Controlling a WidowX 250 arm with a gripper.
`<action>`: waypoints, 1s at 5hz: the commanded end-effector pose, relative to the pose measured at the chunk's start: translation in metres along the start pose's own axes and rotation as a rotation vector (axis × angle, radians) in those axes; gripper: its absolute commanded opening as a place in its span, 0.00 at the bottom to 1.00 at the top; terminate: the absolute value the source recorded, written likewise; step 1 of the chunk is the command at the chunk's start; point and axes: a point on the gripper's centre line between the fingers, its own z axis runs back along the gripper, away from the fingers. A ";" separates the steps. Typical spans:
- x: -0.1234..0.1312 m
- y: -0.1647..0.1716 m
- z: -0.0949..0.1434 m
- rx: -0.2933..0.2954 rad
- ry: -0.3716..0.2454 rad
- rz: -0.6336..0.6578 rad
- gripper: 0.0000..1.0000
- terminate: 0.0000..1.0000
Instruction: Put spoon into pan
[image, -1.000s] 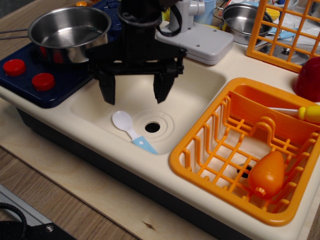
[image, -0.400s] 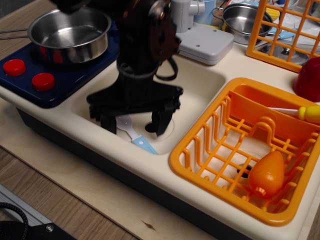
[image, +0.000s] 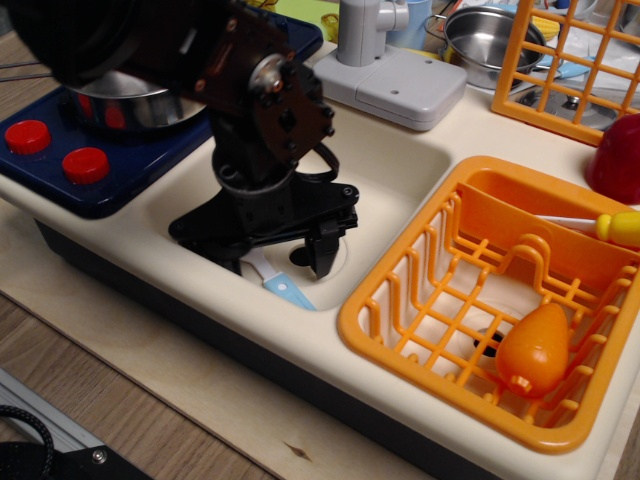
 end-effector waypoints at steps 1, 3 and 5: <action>-0.001 0.008 -0.007 0.031 0.039 0.023 0.00 0.00; 0.009 -0.006 0.001 0.121 0.097 -0.003 0.00 0.00; 0.035 -0.019 0.053 0.180 0.084 -0.040 0.00 0.00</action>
